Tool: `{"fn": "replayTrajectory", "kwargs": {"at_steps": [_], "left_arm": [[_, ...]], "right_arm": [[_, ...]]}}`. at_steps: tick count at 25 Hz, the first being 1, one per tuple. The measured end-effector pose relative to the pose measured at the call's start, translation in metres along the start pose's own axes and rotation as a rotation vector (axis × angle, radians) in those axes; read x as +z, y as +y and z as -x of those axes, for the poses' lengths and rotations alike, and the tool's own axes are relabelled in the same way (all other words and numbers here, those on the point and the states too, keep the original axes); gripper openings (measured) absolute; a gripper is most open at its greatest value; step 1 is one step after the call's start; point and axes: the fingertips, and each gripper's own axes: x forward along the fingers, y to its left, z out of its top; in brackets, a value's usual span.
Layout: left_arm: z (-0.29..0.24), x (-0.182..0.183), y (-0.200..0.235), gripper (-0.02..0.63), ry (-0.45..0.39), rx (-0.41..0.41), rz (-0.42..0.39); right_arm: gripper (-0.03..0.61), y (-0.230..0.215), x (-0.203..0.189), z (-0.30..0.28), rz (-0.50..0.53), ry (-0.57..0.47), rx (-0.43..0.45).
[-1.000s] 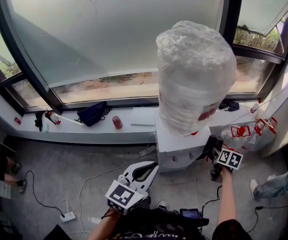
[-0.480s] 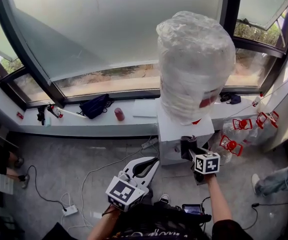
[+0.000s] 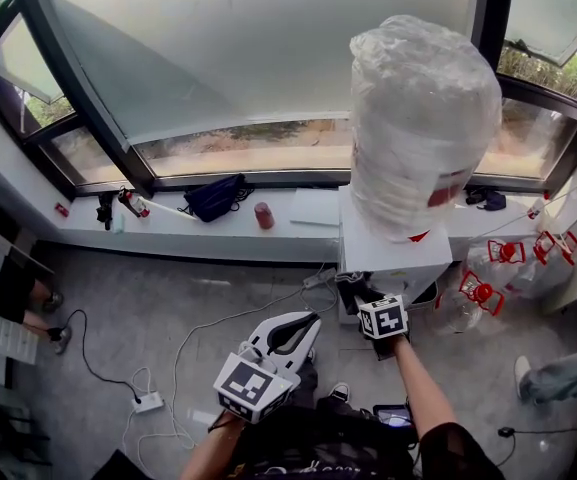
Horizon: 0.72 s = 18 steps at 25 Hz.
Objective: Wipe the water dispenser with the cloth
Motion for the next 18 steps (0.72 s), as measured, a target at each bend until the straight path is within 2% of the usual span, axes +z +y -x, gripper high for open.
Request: {"fn": "replayTrajectory", "kwargs": {"at_steps": [4, 9, 18], "left_arm": [[0.008, -0.004, 0.004, 0.02, 0.007, 0.027, 0.003], [0.009, -0.008, -0.002, 0.02, 0.015, 0.02, 0.003], [-0.016, -0.003, -0.033, 0.02, 0.023, -0.085, -0.026]], "right_arm": [[0.106, -0.024, -0.006, -0.007, 0.057, 0.05, -0.079], [0.106, -0.062, -0.005, 0.015, 0.047, 0.05, -0.16], [0.106, -0.17, -0.03, 0.073, -0.148, 0.027, -0.351]]}}
